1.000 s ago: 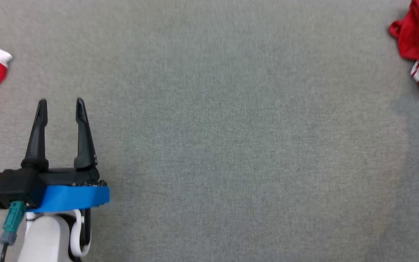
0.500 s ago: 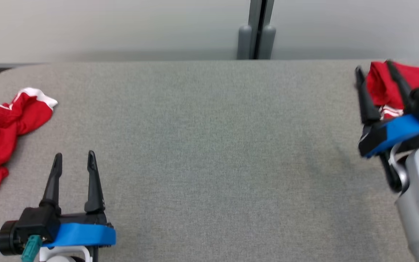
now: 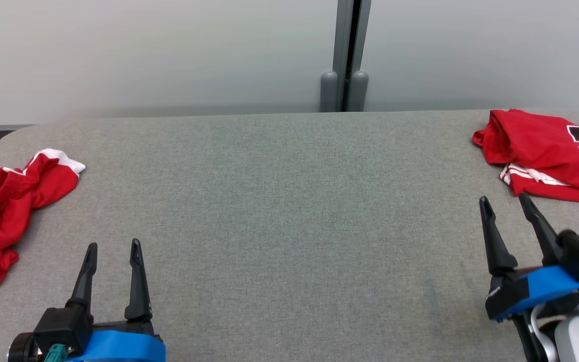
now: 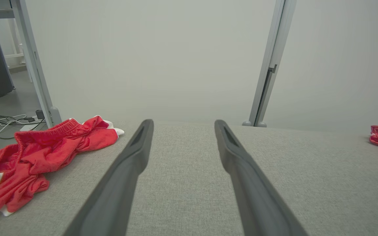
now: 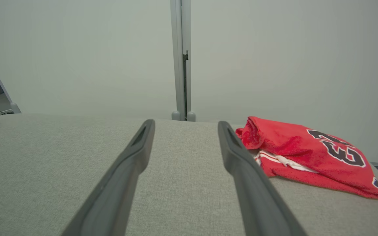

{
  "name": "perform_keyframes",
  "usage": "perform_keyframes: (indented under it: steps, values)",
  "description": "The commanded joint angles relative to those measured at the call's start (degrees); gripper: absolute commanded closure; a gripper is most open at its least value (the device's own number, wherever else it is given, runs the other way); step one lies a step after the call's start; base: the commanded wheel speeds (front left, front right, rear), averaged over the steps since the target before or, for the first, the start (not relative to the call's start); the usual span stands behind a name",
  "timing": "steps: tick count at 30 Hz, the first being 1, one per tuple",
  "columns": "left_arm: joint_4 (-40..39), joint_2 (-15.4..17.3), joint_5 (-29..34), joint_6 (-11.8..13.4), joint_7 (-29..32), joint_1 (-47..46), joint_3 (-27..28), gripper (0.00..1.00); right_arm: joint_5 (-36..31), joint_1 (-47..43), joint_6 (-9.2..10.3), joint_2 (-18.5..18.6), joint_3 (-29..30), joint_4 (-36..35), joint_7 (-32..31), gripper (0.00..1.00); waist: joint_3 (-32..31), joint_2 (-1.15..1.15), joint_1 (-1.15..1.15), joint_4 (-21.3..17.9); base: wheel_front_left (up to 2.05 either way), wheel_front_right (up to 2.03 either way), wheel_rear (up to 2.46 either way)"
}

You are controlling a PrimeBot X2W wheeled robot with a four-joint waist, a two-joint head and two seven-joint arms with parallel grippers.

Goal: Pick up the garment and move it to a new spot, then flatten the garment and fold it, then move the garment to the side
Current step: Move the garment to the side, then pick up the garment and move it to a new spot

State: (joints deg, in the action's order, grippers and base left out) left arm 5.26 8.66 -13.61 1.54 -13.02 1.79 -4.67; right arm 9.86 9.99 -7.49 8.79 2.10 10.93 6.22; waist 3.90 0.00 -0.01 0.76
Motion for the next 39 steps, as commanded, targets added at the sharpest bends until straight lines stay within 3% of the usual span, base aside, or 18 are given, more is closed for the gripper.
perform_keyframes:
  steps: [1, 13, 29, 39]
  values:
    - [0.13, 0.08, -0.38, 0.04, 0.1, 0.45, -0.22, 0.0, -0.5, -1.76, -0.01, -0.83, 0.67, -1.37, -0.49, 0.0, -0.1, 0.0, 0.01, -0.09, 0.0, 0.0, 0.0]
    - [0.28, 0.6, -0.75, 0.81, 0.92, 0.87, -0.48, 0.0, -2.98, -10.79, -0.01, -5.43, 3.91, -12.26, -4.35, 0.0, -0.95, 0.0, 0.01, -0.41, 0.0, 0.0, 0.0]
    - [0.46, 1.35, -1.19, 1.15, 1.41, 0.0, -1.0, 0.0, -2.62, -12.21, -0.01, -5.93, 3.85, -12.69, -5.29, 0.0, -0.61, 0.0, 0.01, 0.94, 0.0, 0.0, 0.0]
    - [0.28, 1.98, -1.93, 1.94, 1.45, -0.5, -0.21, 0.0, -1.24, -12.38, -0.01, -5.92, 2.28, -11.37, -4.66, 0.0, -0.4, 0.0, 0.01, 5.15, 0.0, 0.0, 0.0]
